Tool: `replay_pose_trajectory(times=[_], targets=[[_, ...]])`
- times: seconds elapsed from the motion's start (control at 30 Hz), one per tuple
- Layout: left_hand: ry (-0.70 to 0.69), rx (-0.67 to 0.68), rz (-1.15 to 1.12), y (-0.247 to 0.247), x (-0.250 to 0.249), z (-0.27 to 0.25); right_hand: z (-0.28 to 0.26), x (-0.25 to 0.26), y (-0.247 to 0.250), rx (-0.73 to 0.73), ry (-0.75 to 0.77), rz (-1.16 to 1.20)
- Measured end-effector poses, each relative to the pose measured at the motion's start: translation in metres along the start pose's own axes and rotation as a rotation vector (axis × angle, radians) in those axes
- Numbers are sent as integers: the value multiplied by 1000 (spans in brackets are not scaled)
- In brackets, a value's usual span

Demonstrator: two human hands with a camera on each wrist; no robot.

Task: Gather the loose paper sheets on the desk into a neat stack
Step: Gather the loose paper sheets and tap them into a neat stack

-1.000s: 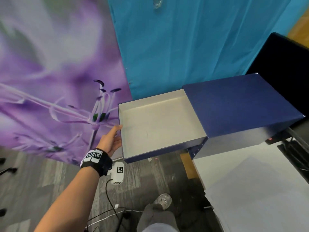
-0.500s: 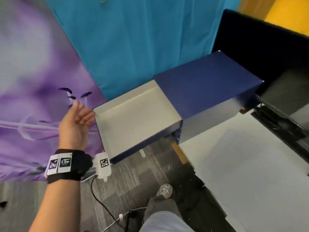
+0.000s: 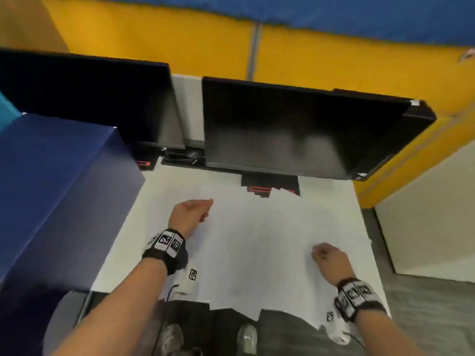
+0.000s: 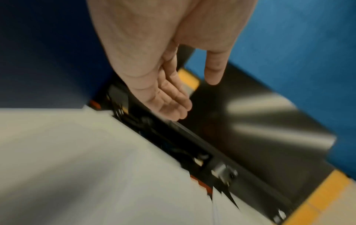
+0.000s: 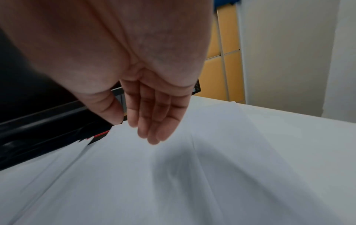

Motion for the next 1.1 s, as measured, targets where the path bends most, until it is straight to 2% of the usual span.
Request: replay_pose_trajectory(times=[0.17,0.27,0.33,0.43,0.53,0.6,0.7,0.87,0.93,1.03,1.1], targets=[[134,142,312,-102,36,57,57,-3,14,-42,-93,30],[170,235,638,-147,47,68,77,-23,18,-41,-191,47],[144,241,775,-163,51,78,84,-51,29,-103,-351,34],[193,221,810,-172,60,87,74,-108,41,-143,-734,92],[209,152,817,-175,56,90,76,-129,40,-85,-880,118],[192,115,826,-177,53,91,85,-120,36,-83,-894,143],[144,112,791,-180,54,94,103,-84,31,-73,-828,162],[75,116,764,-180,49,95,133,-30,10,-36,-510,178],[96,130,744,-178,50,94,129,-34,15,-59,-468,188],[144,173,842,-168,58,82,101,-74,22,-93,-587,165],[143,233,900,-167,70,68,82,-87,10,-75,-574,222]])
Point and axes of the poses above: each hand's wrist, its own z-axis towards the middle knuckle, its own y-axis out of the back of the hand, x = y × z, the point moved 9 cm from there along z, towards the middle knuckle, and after that the axes turned 3 degrees about x, right-handed, at the moved point
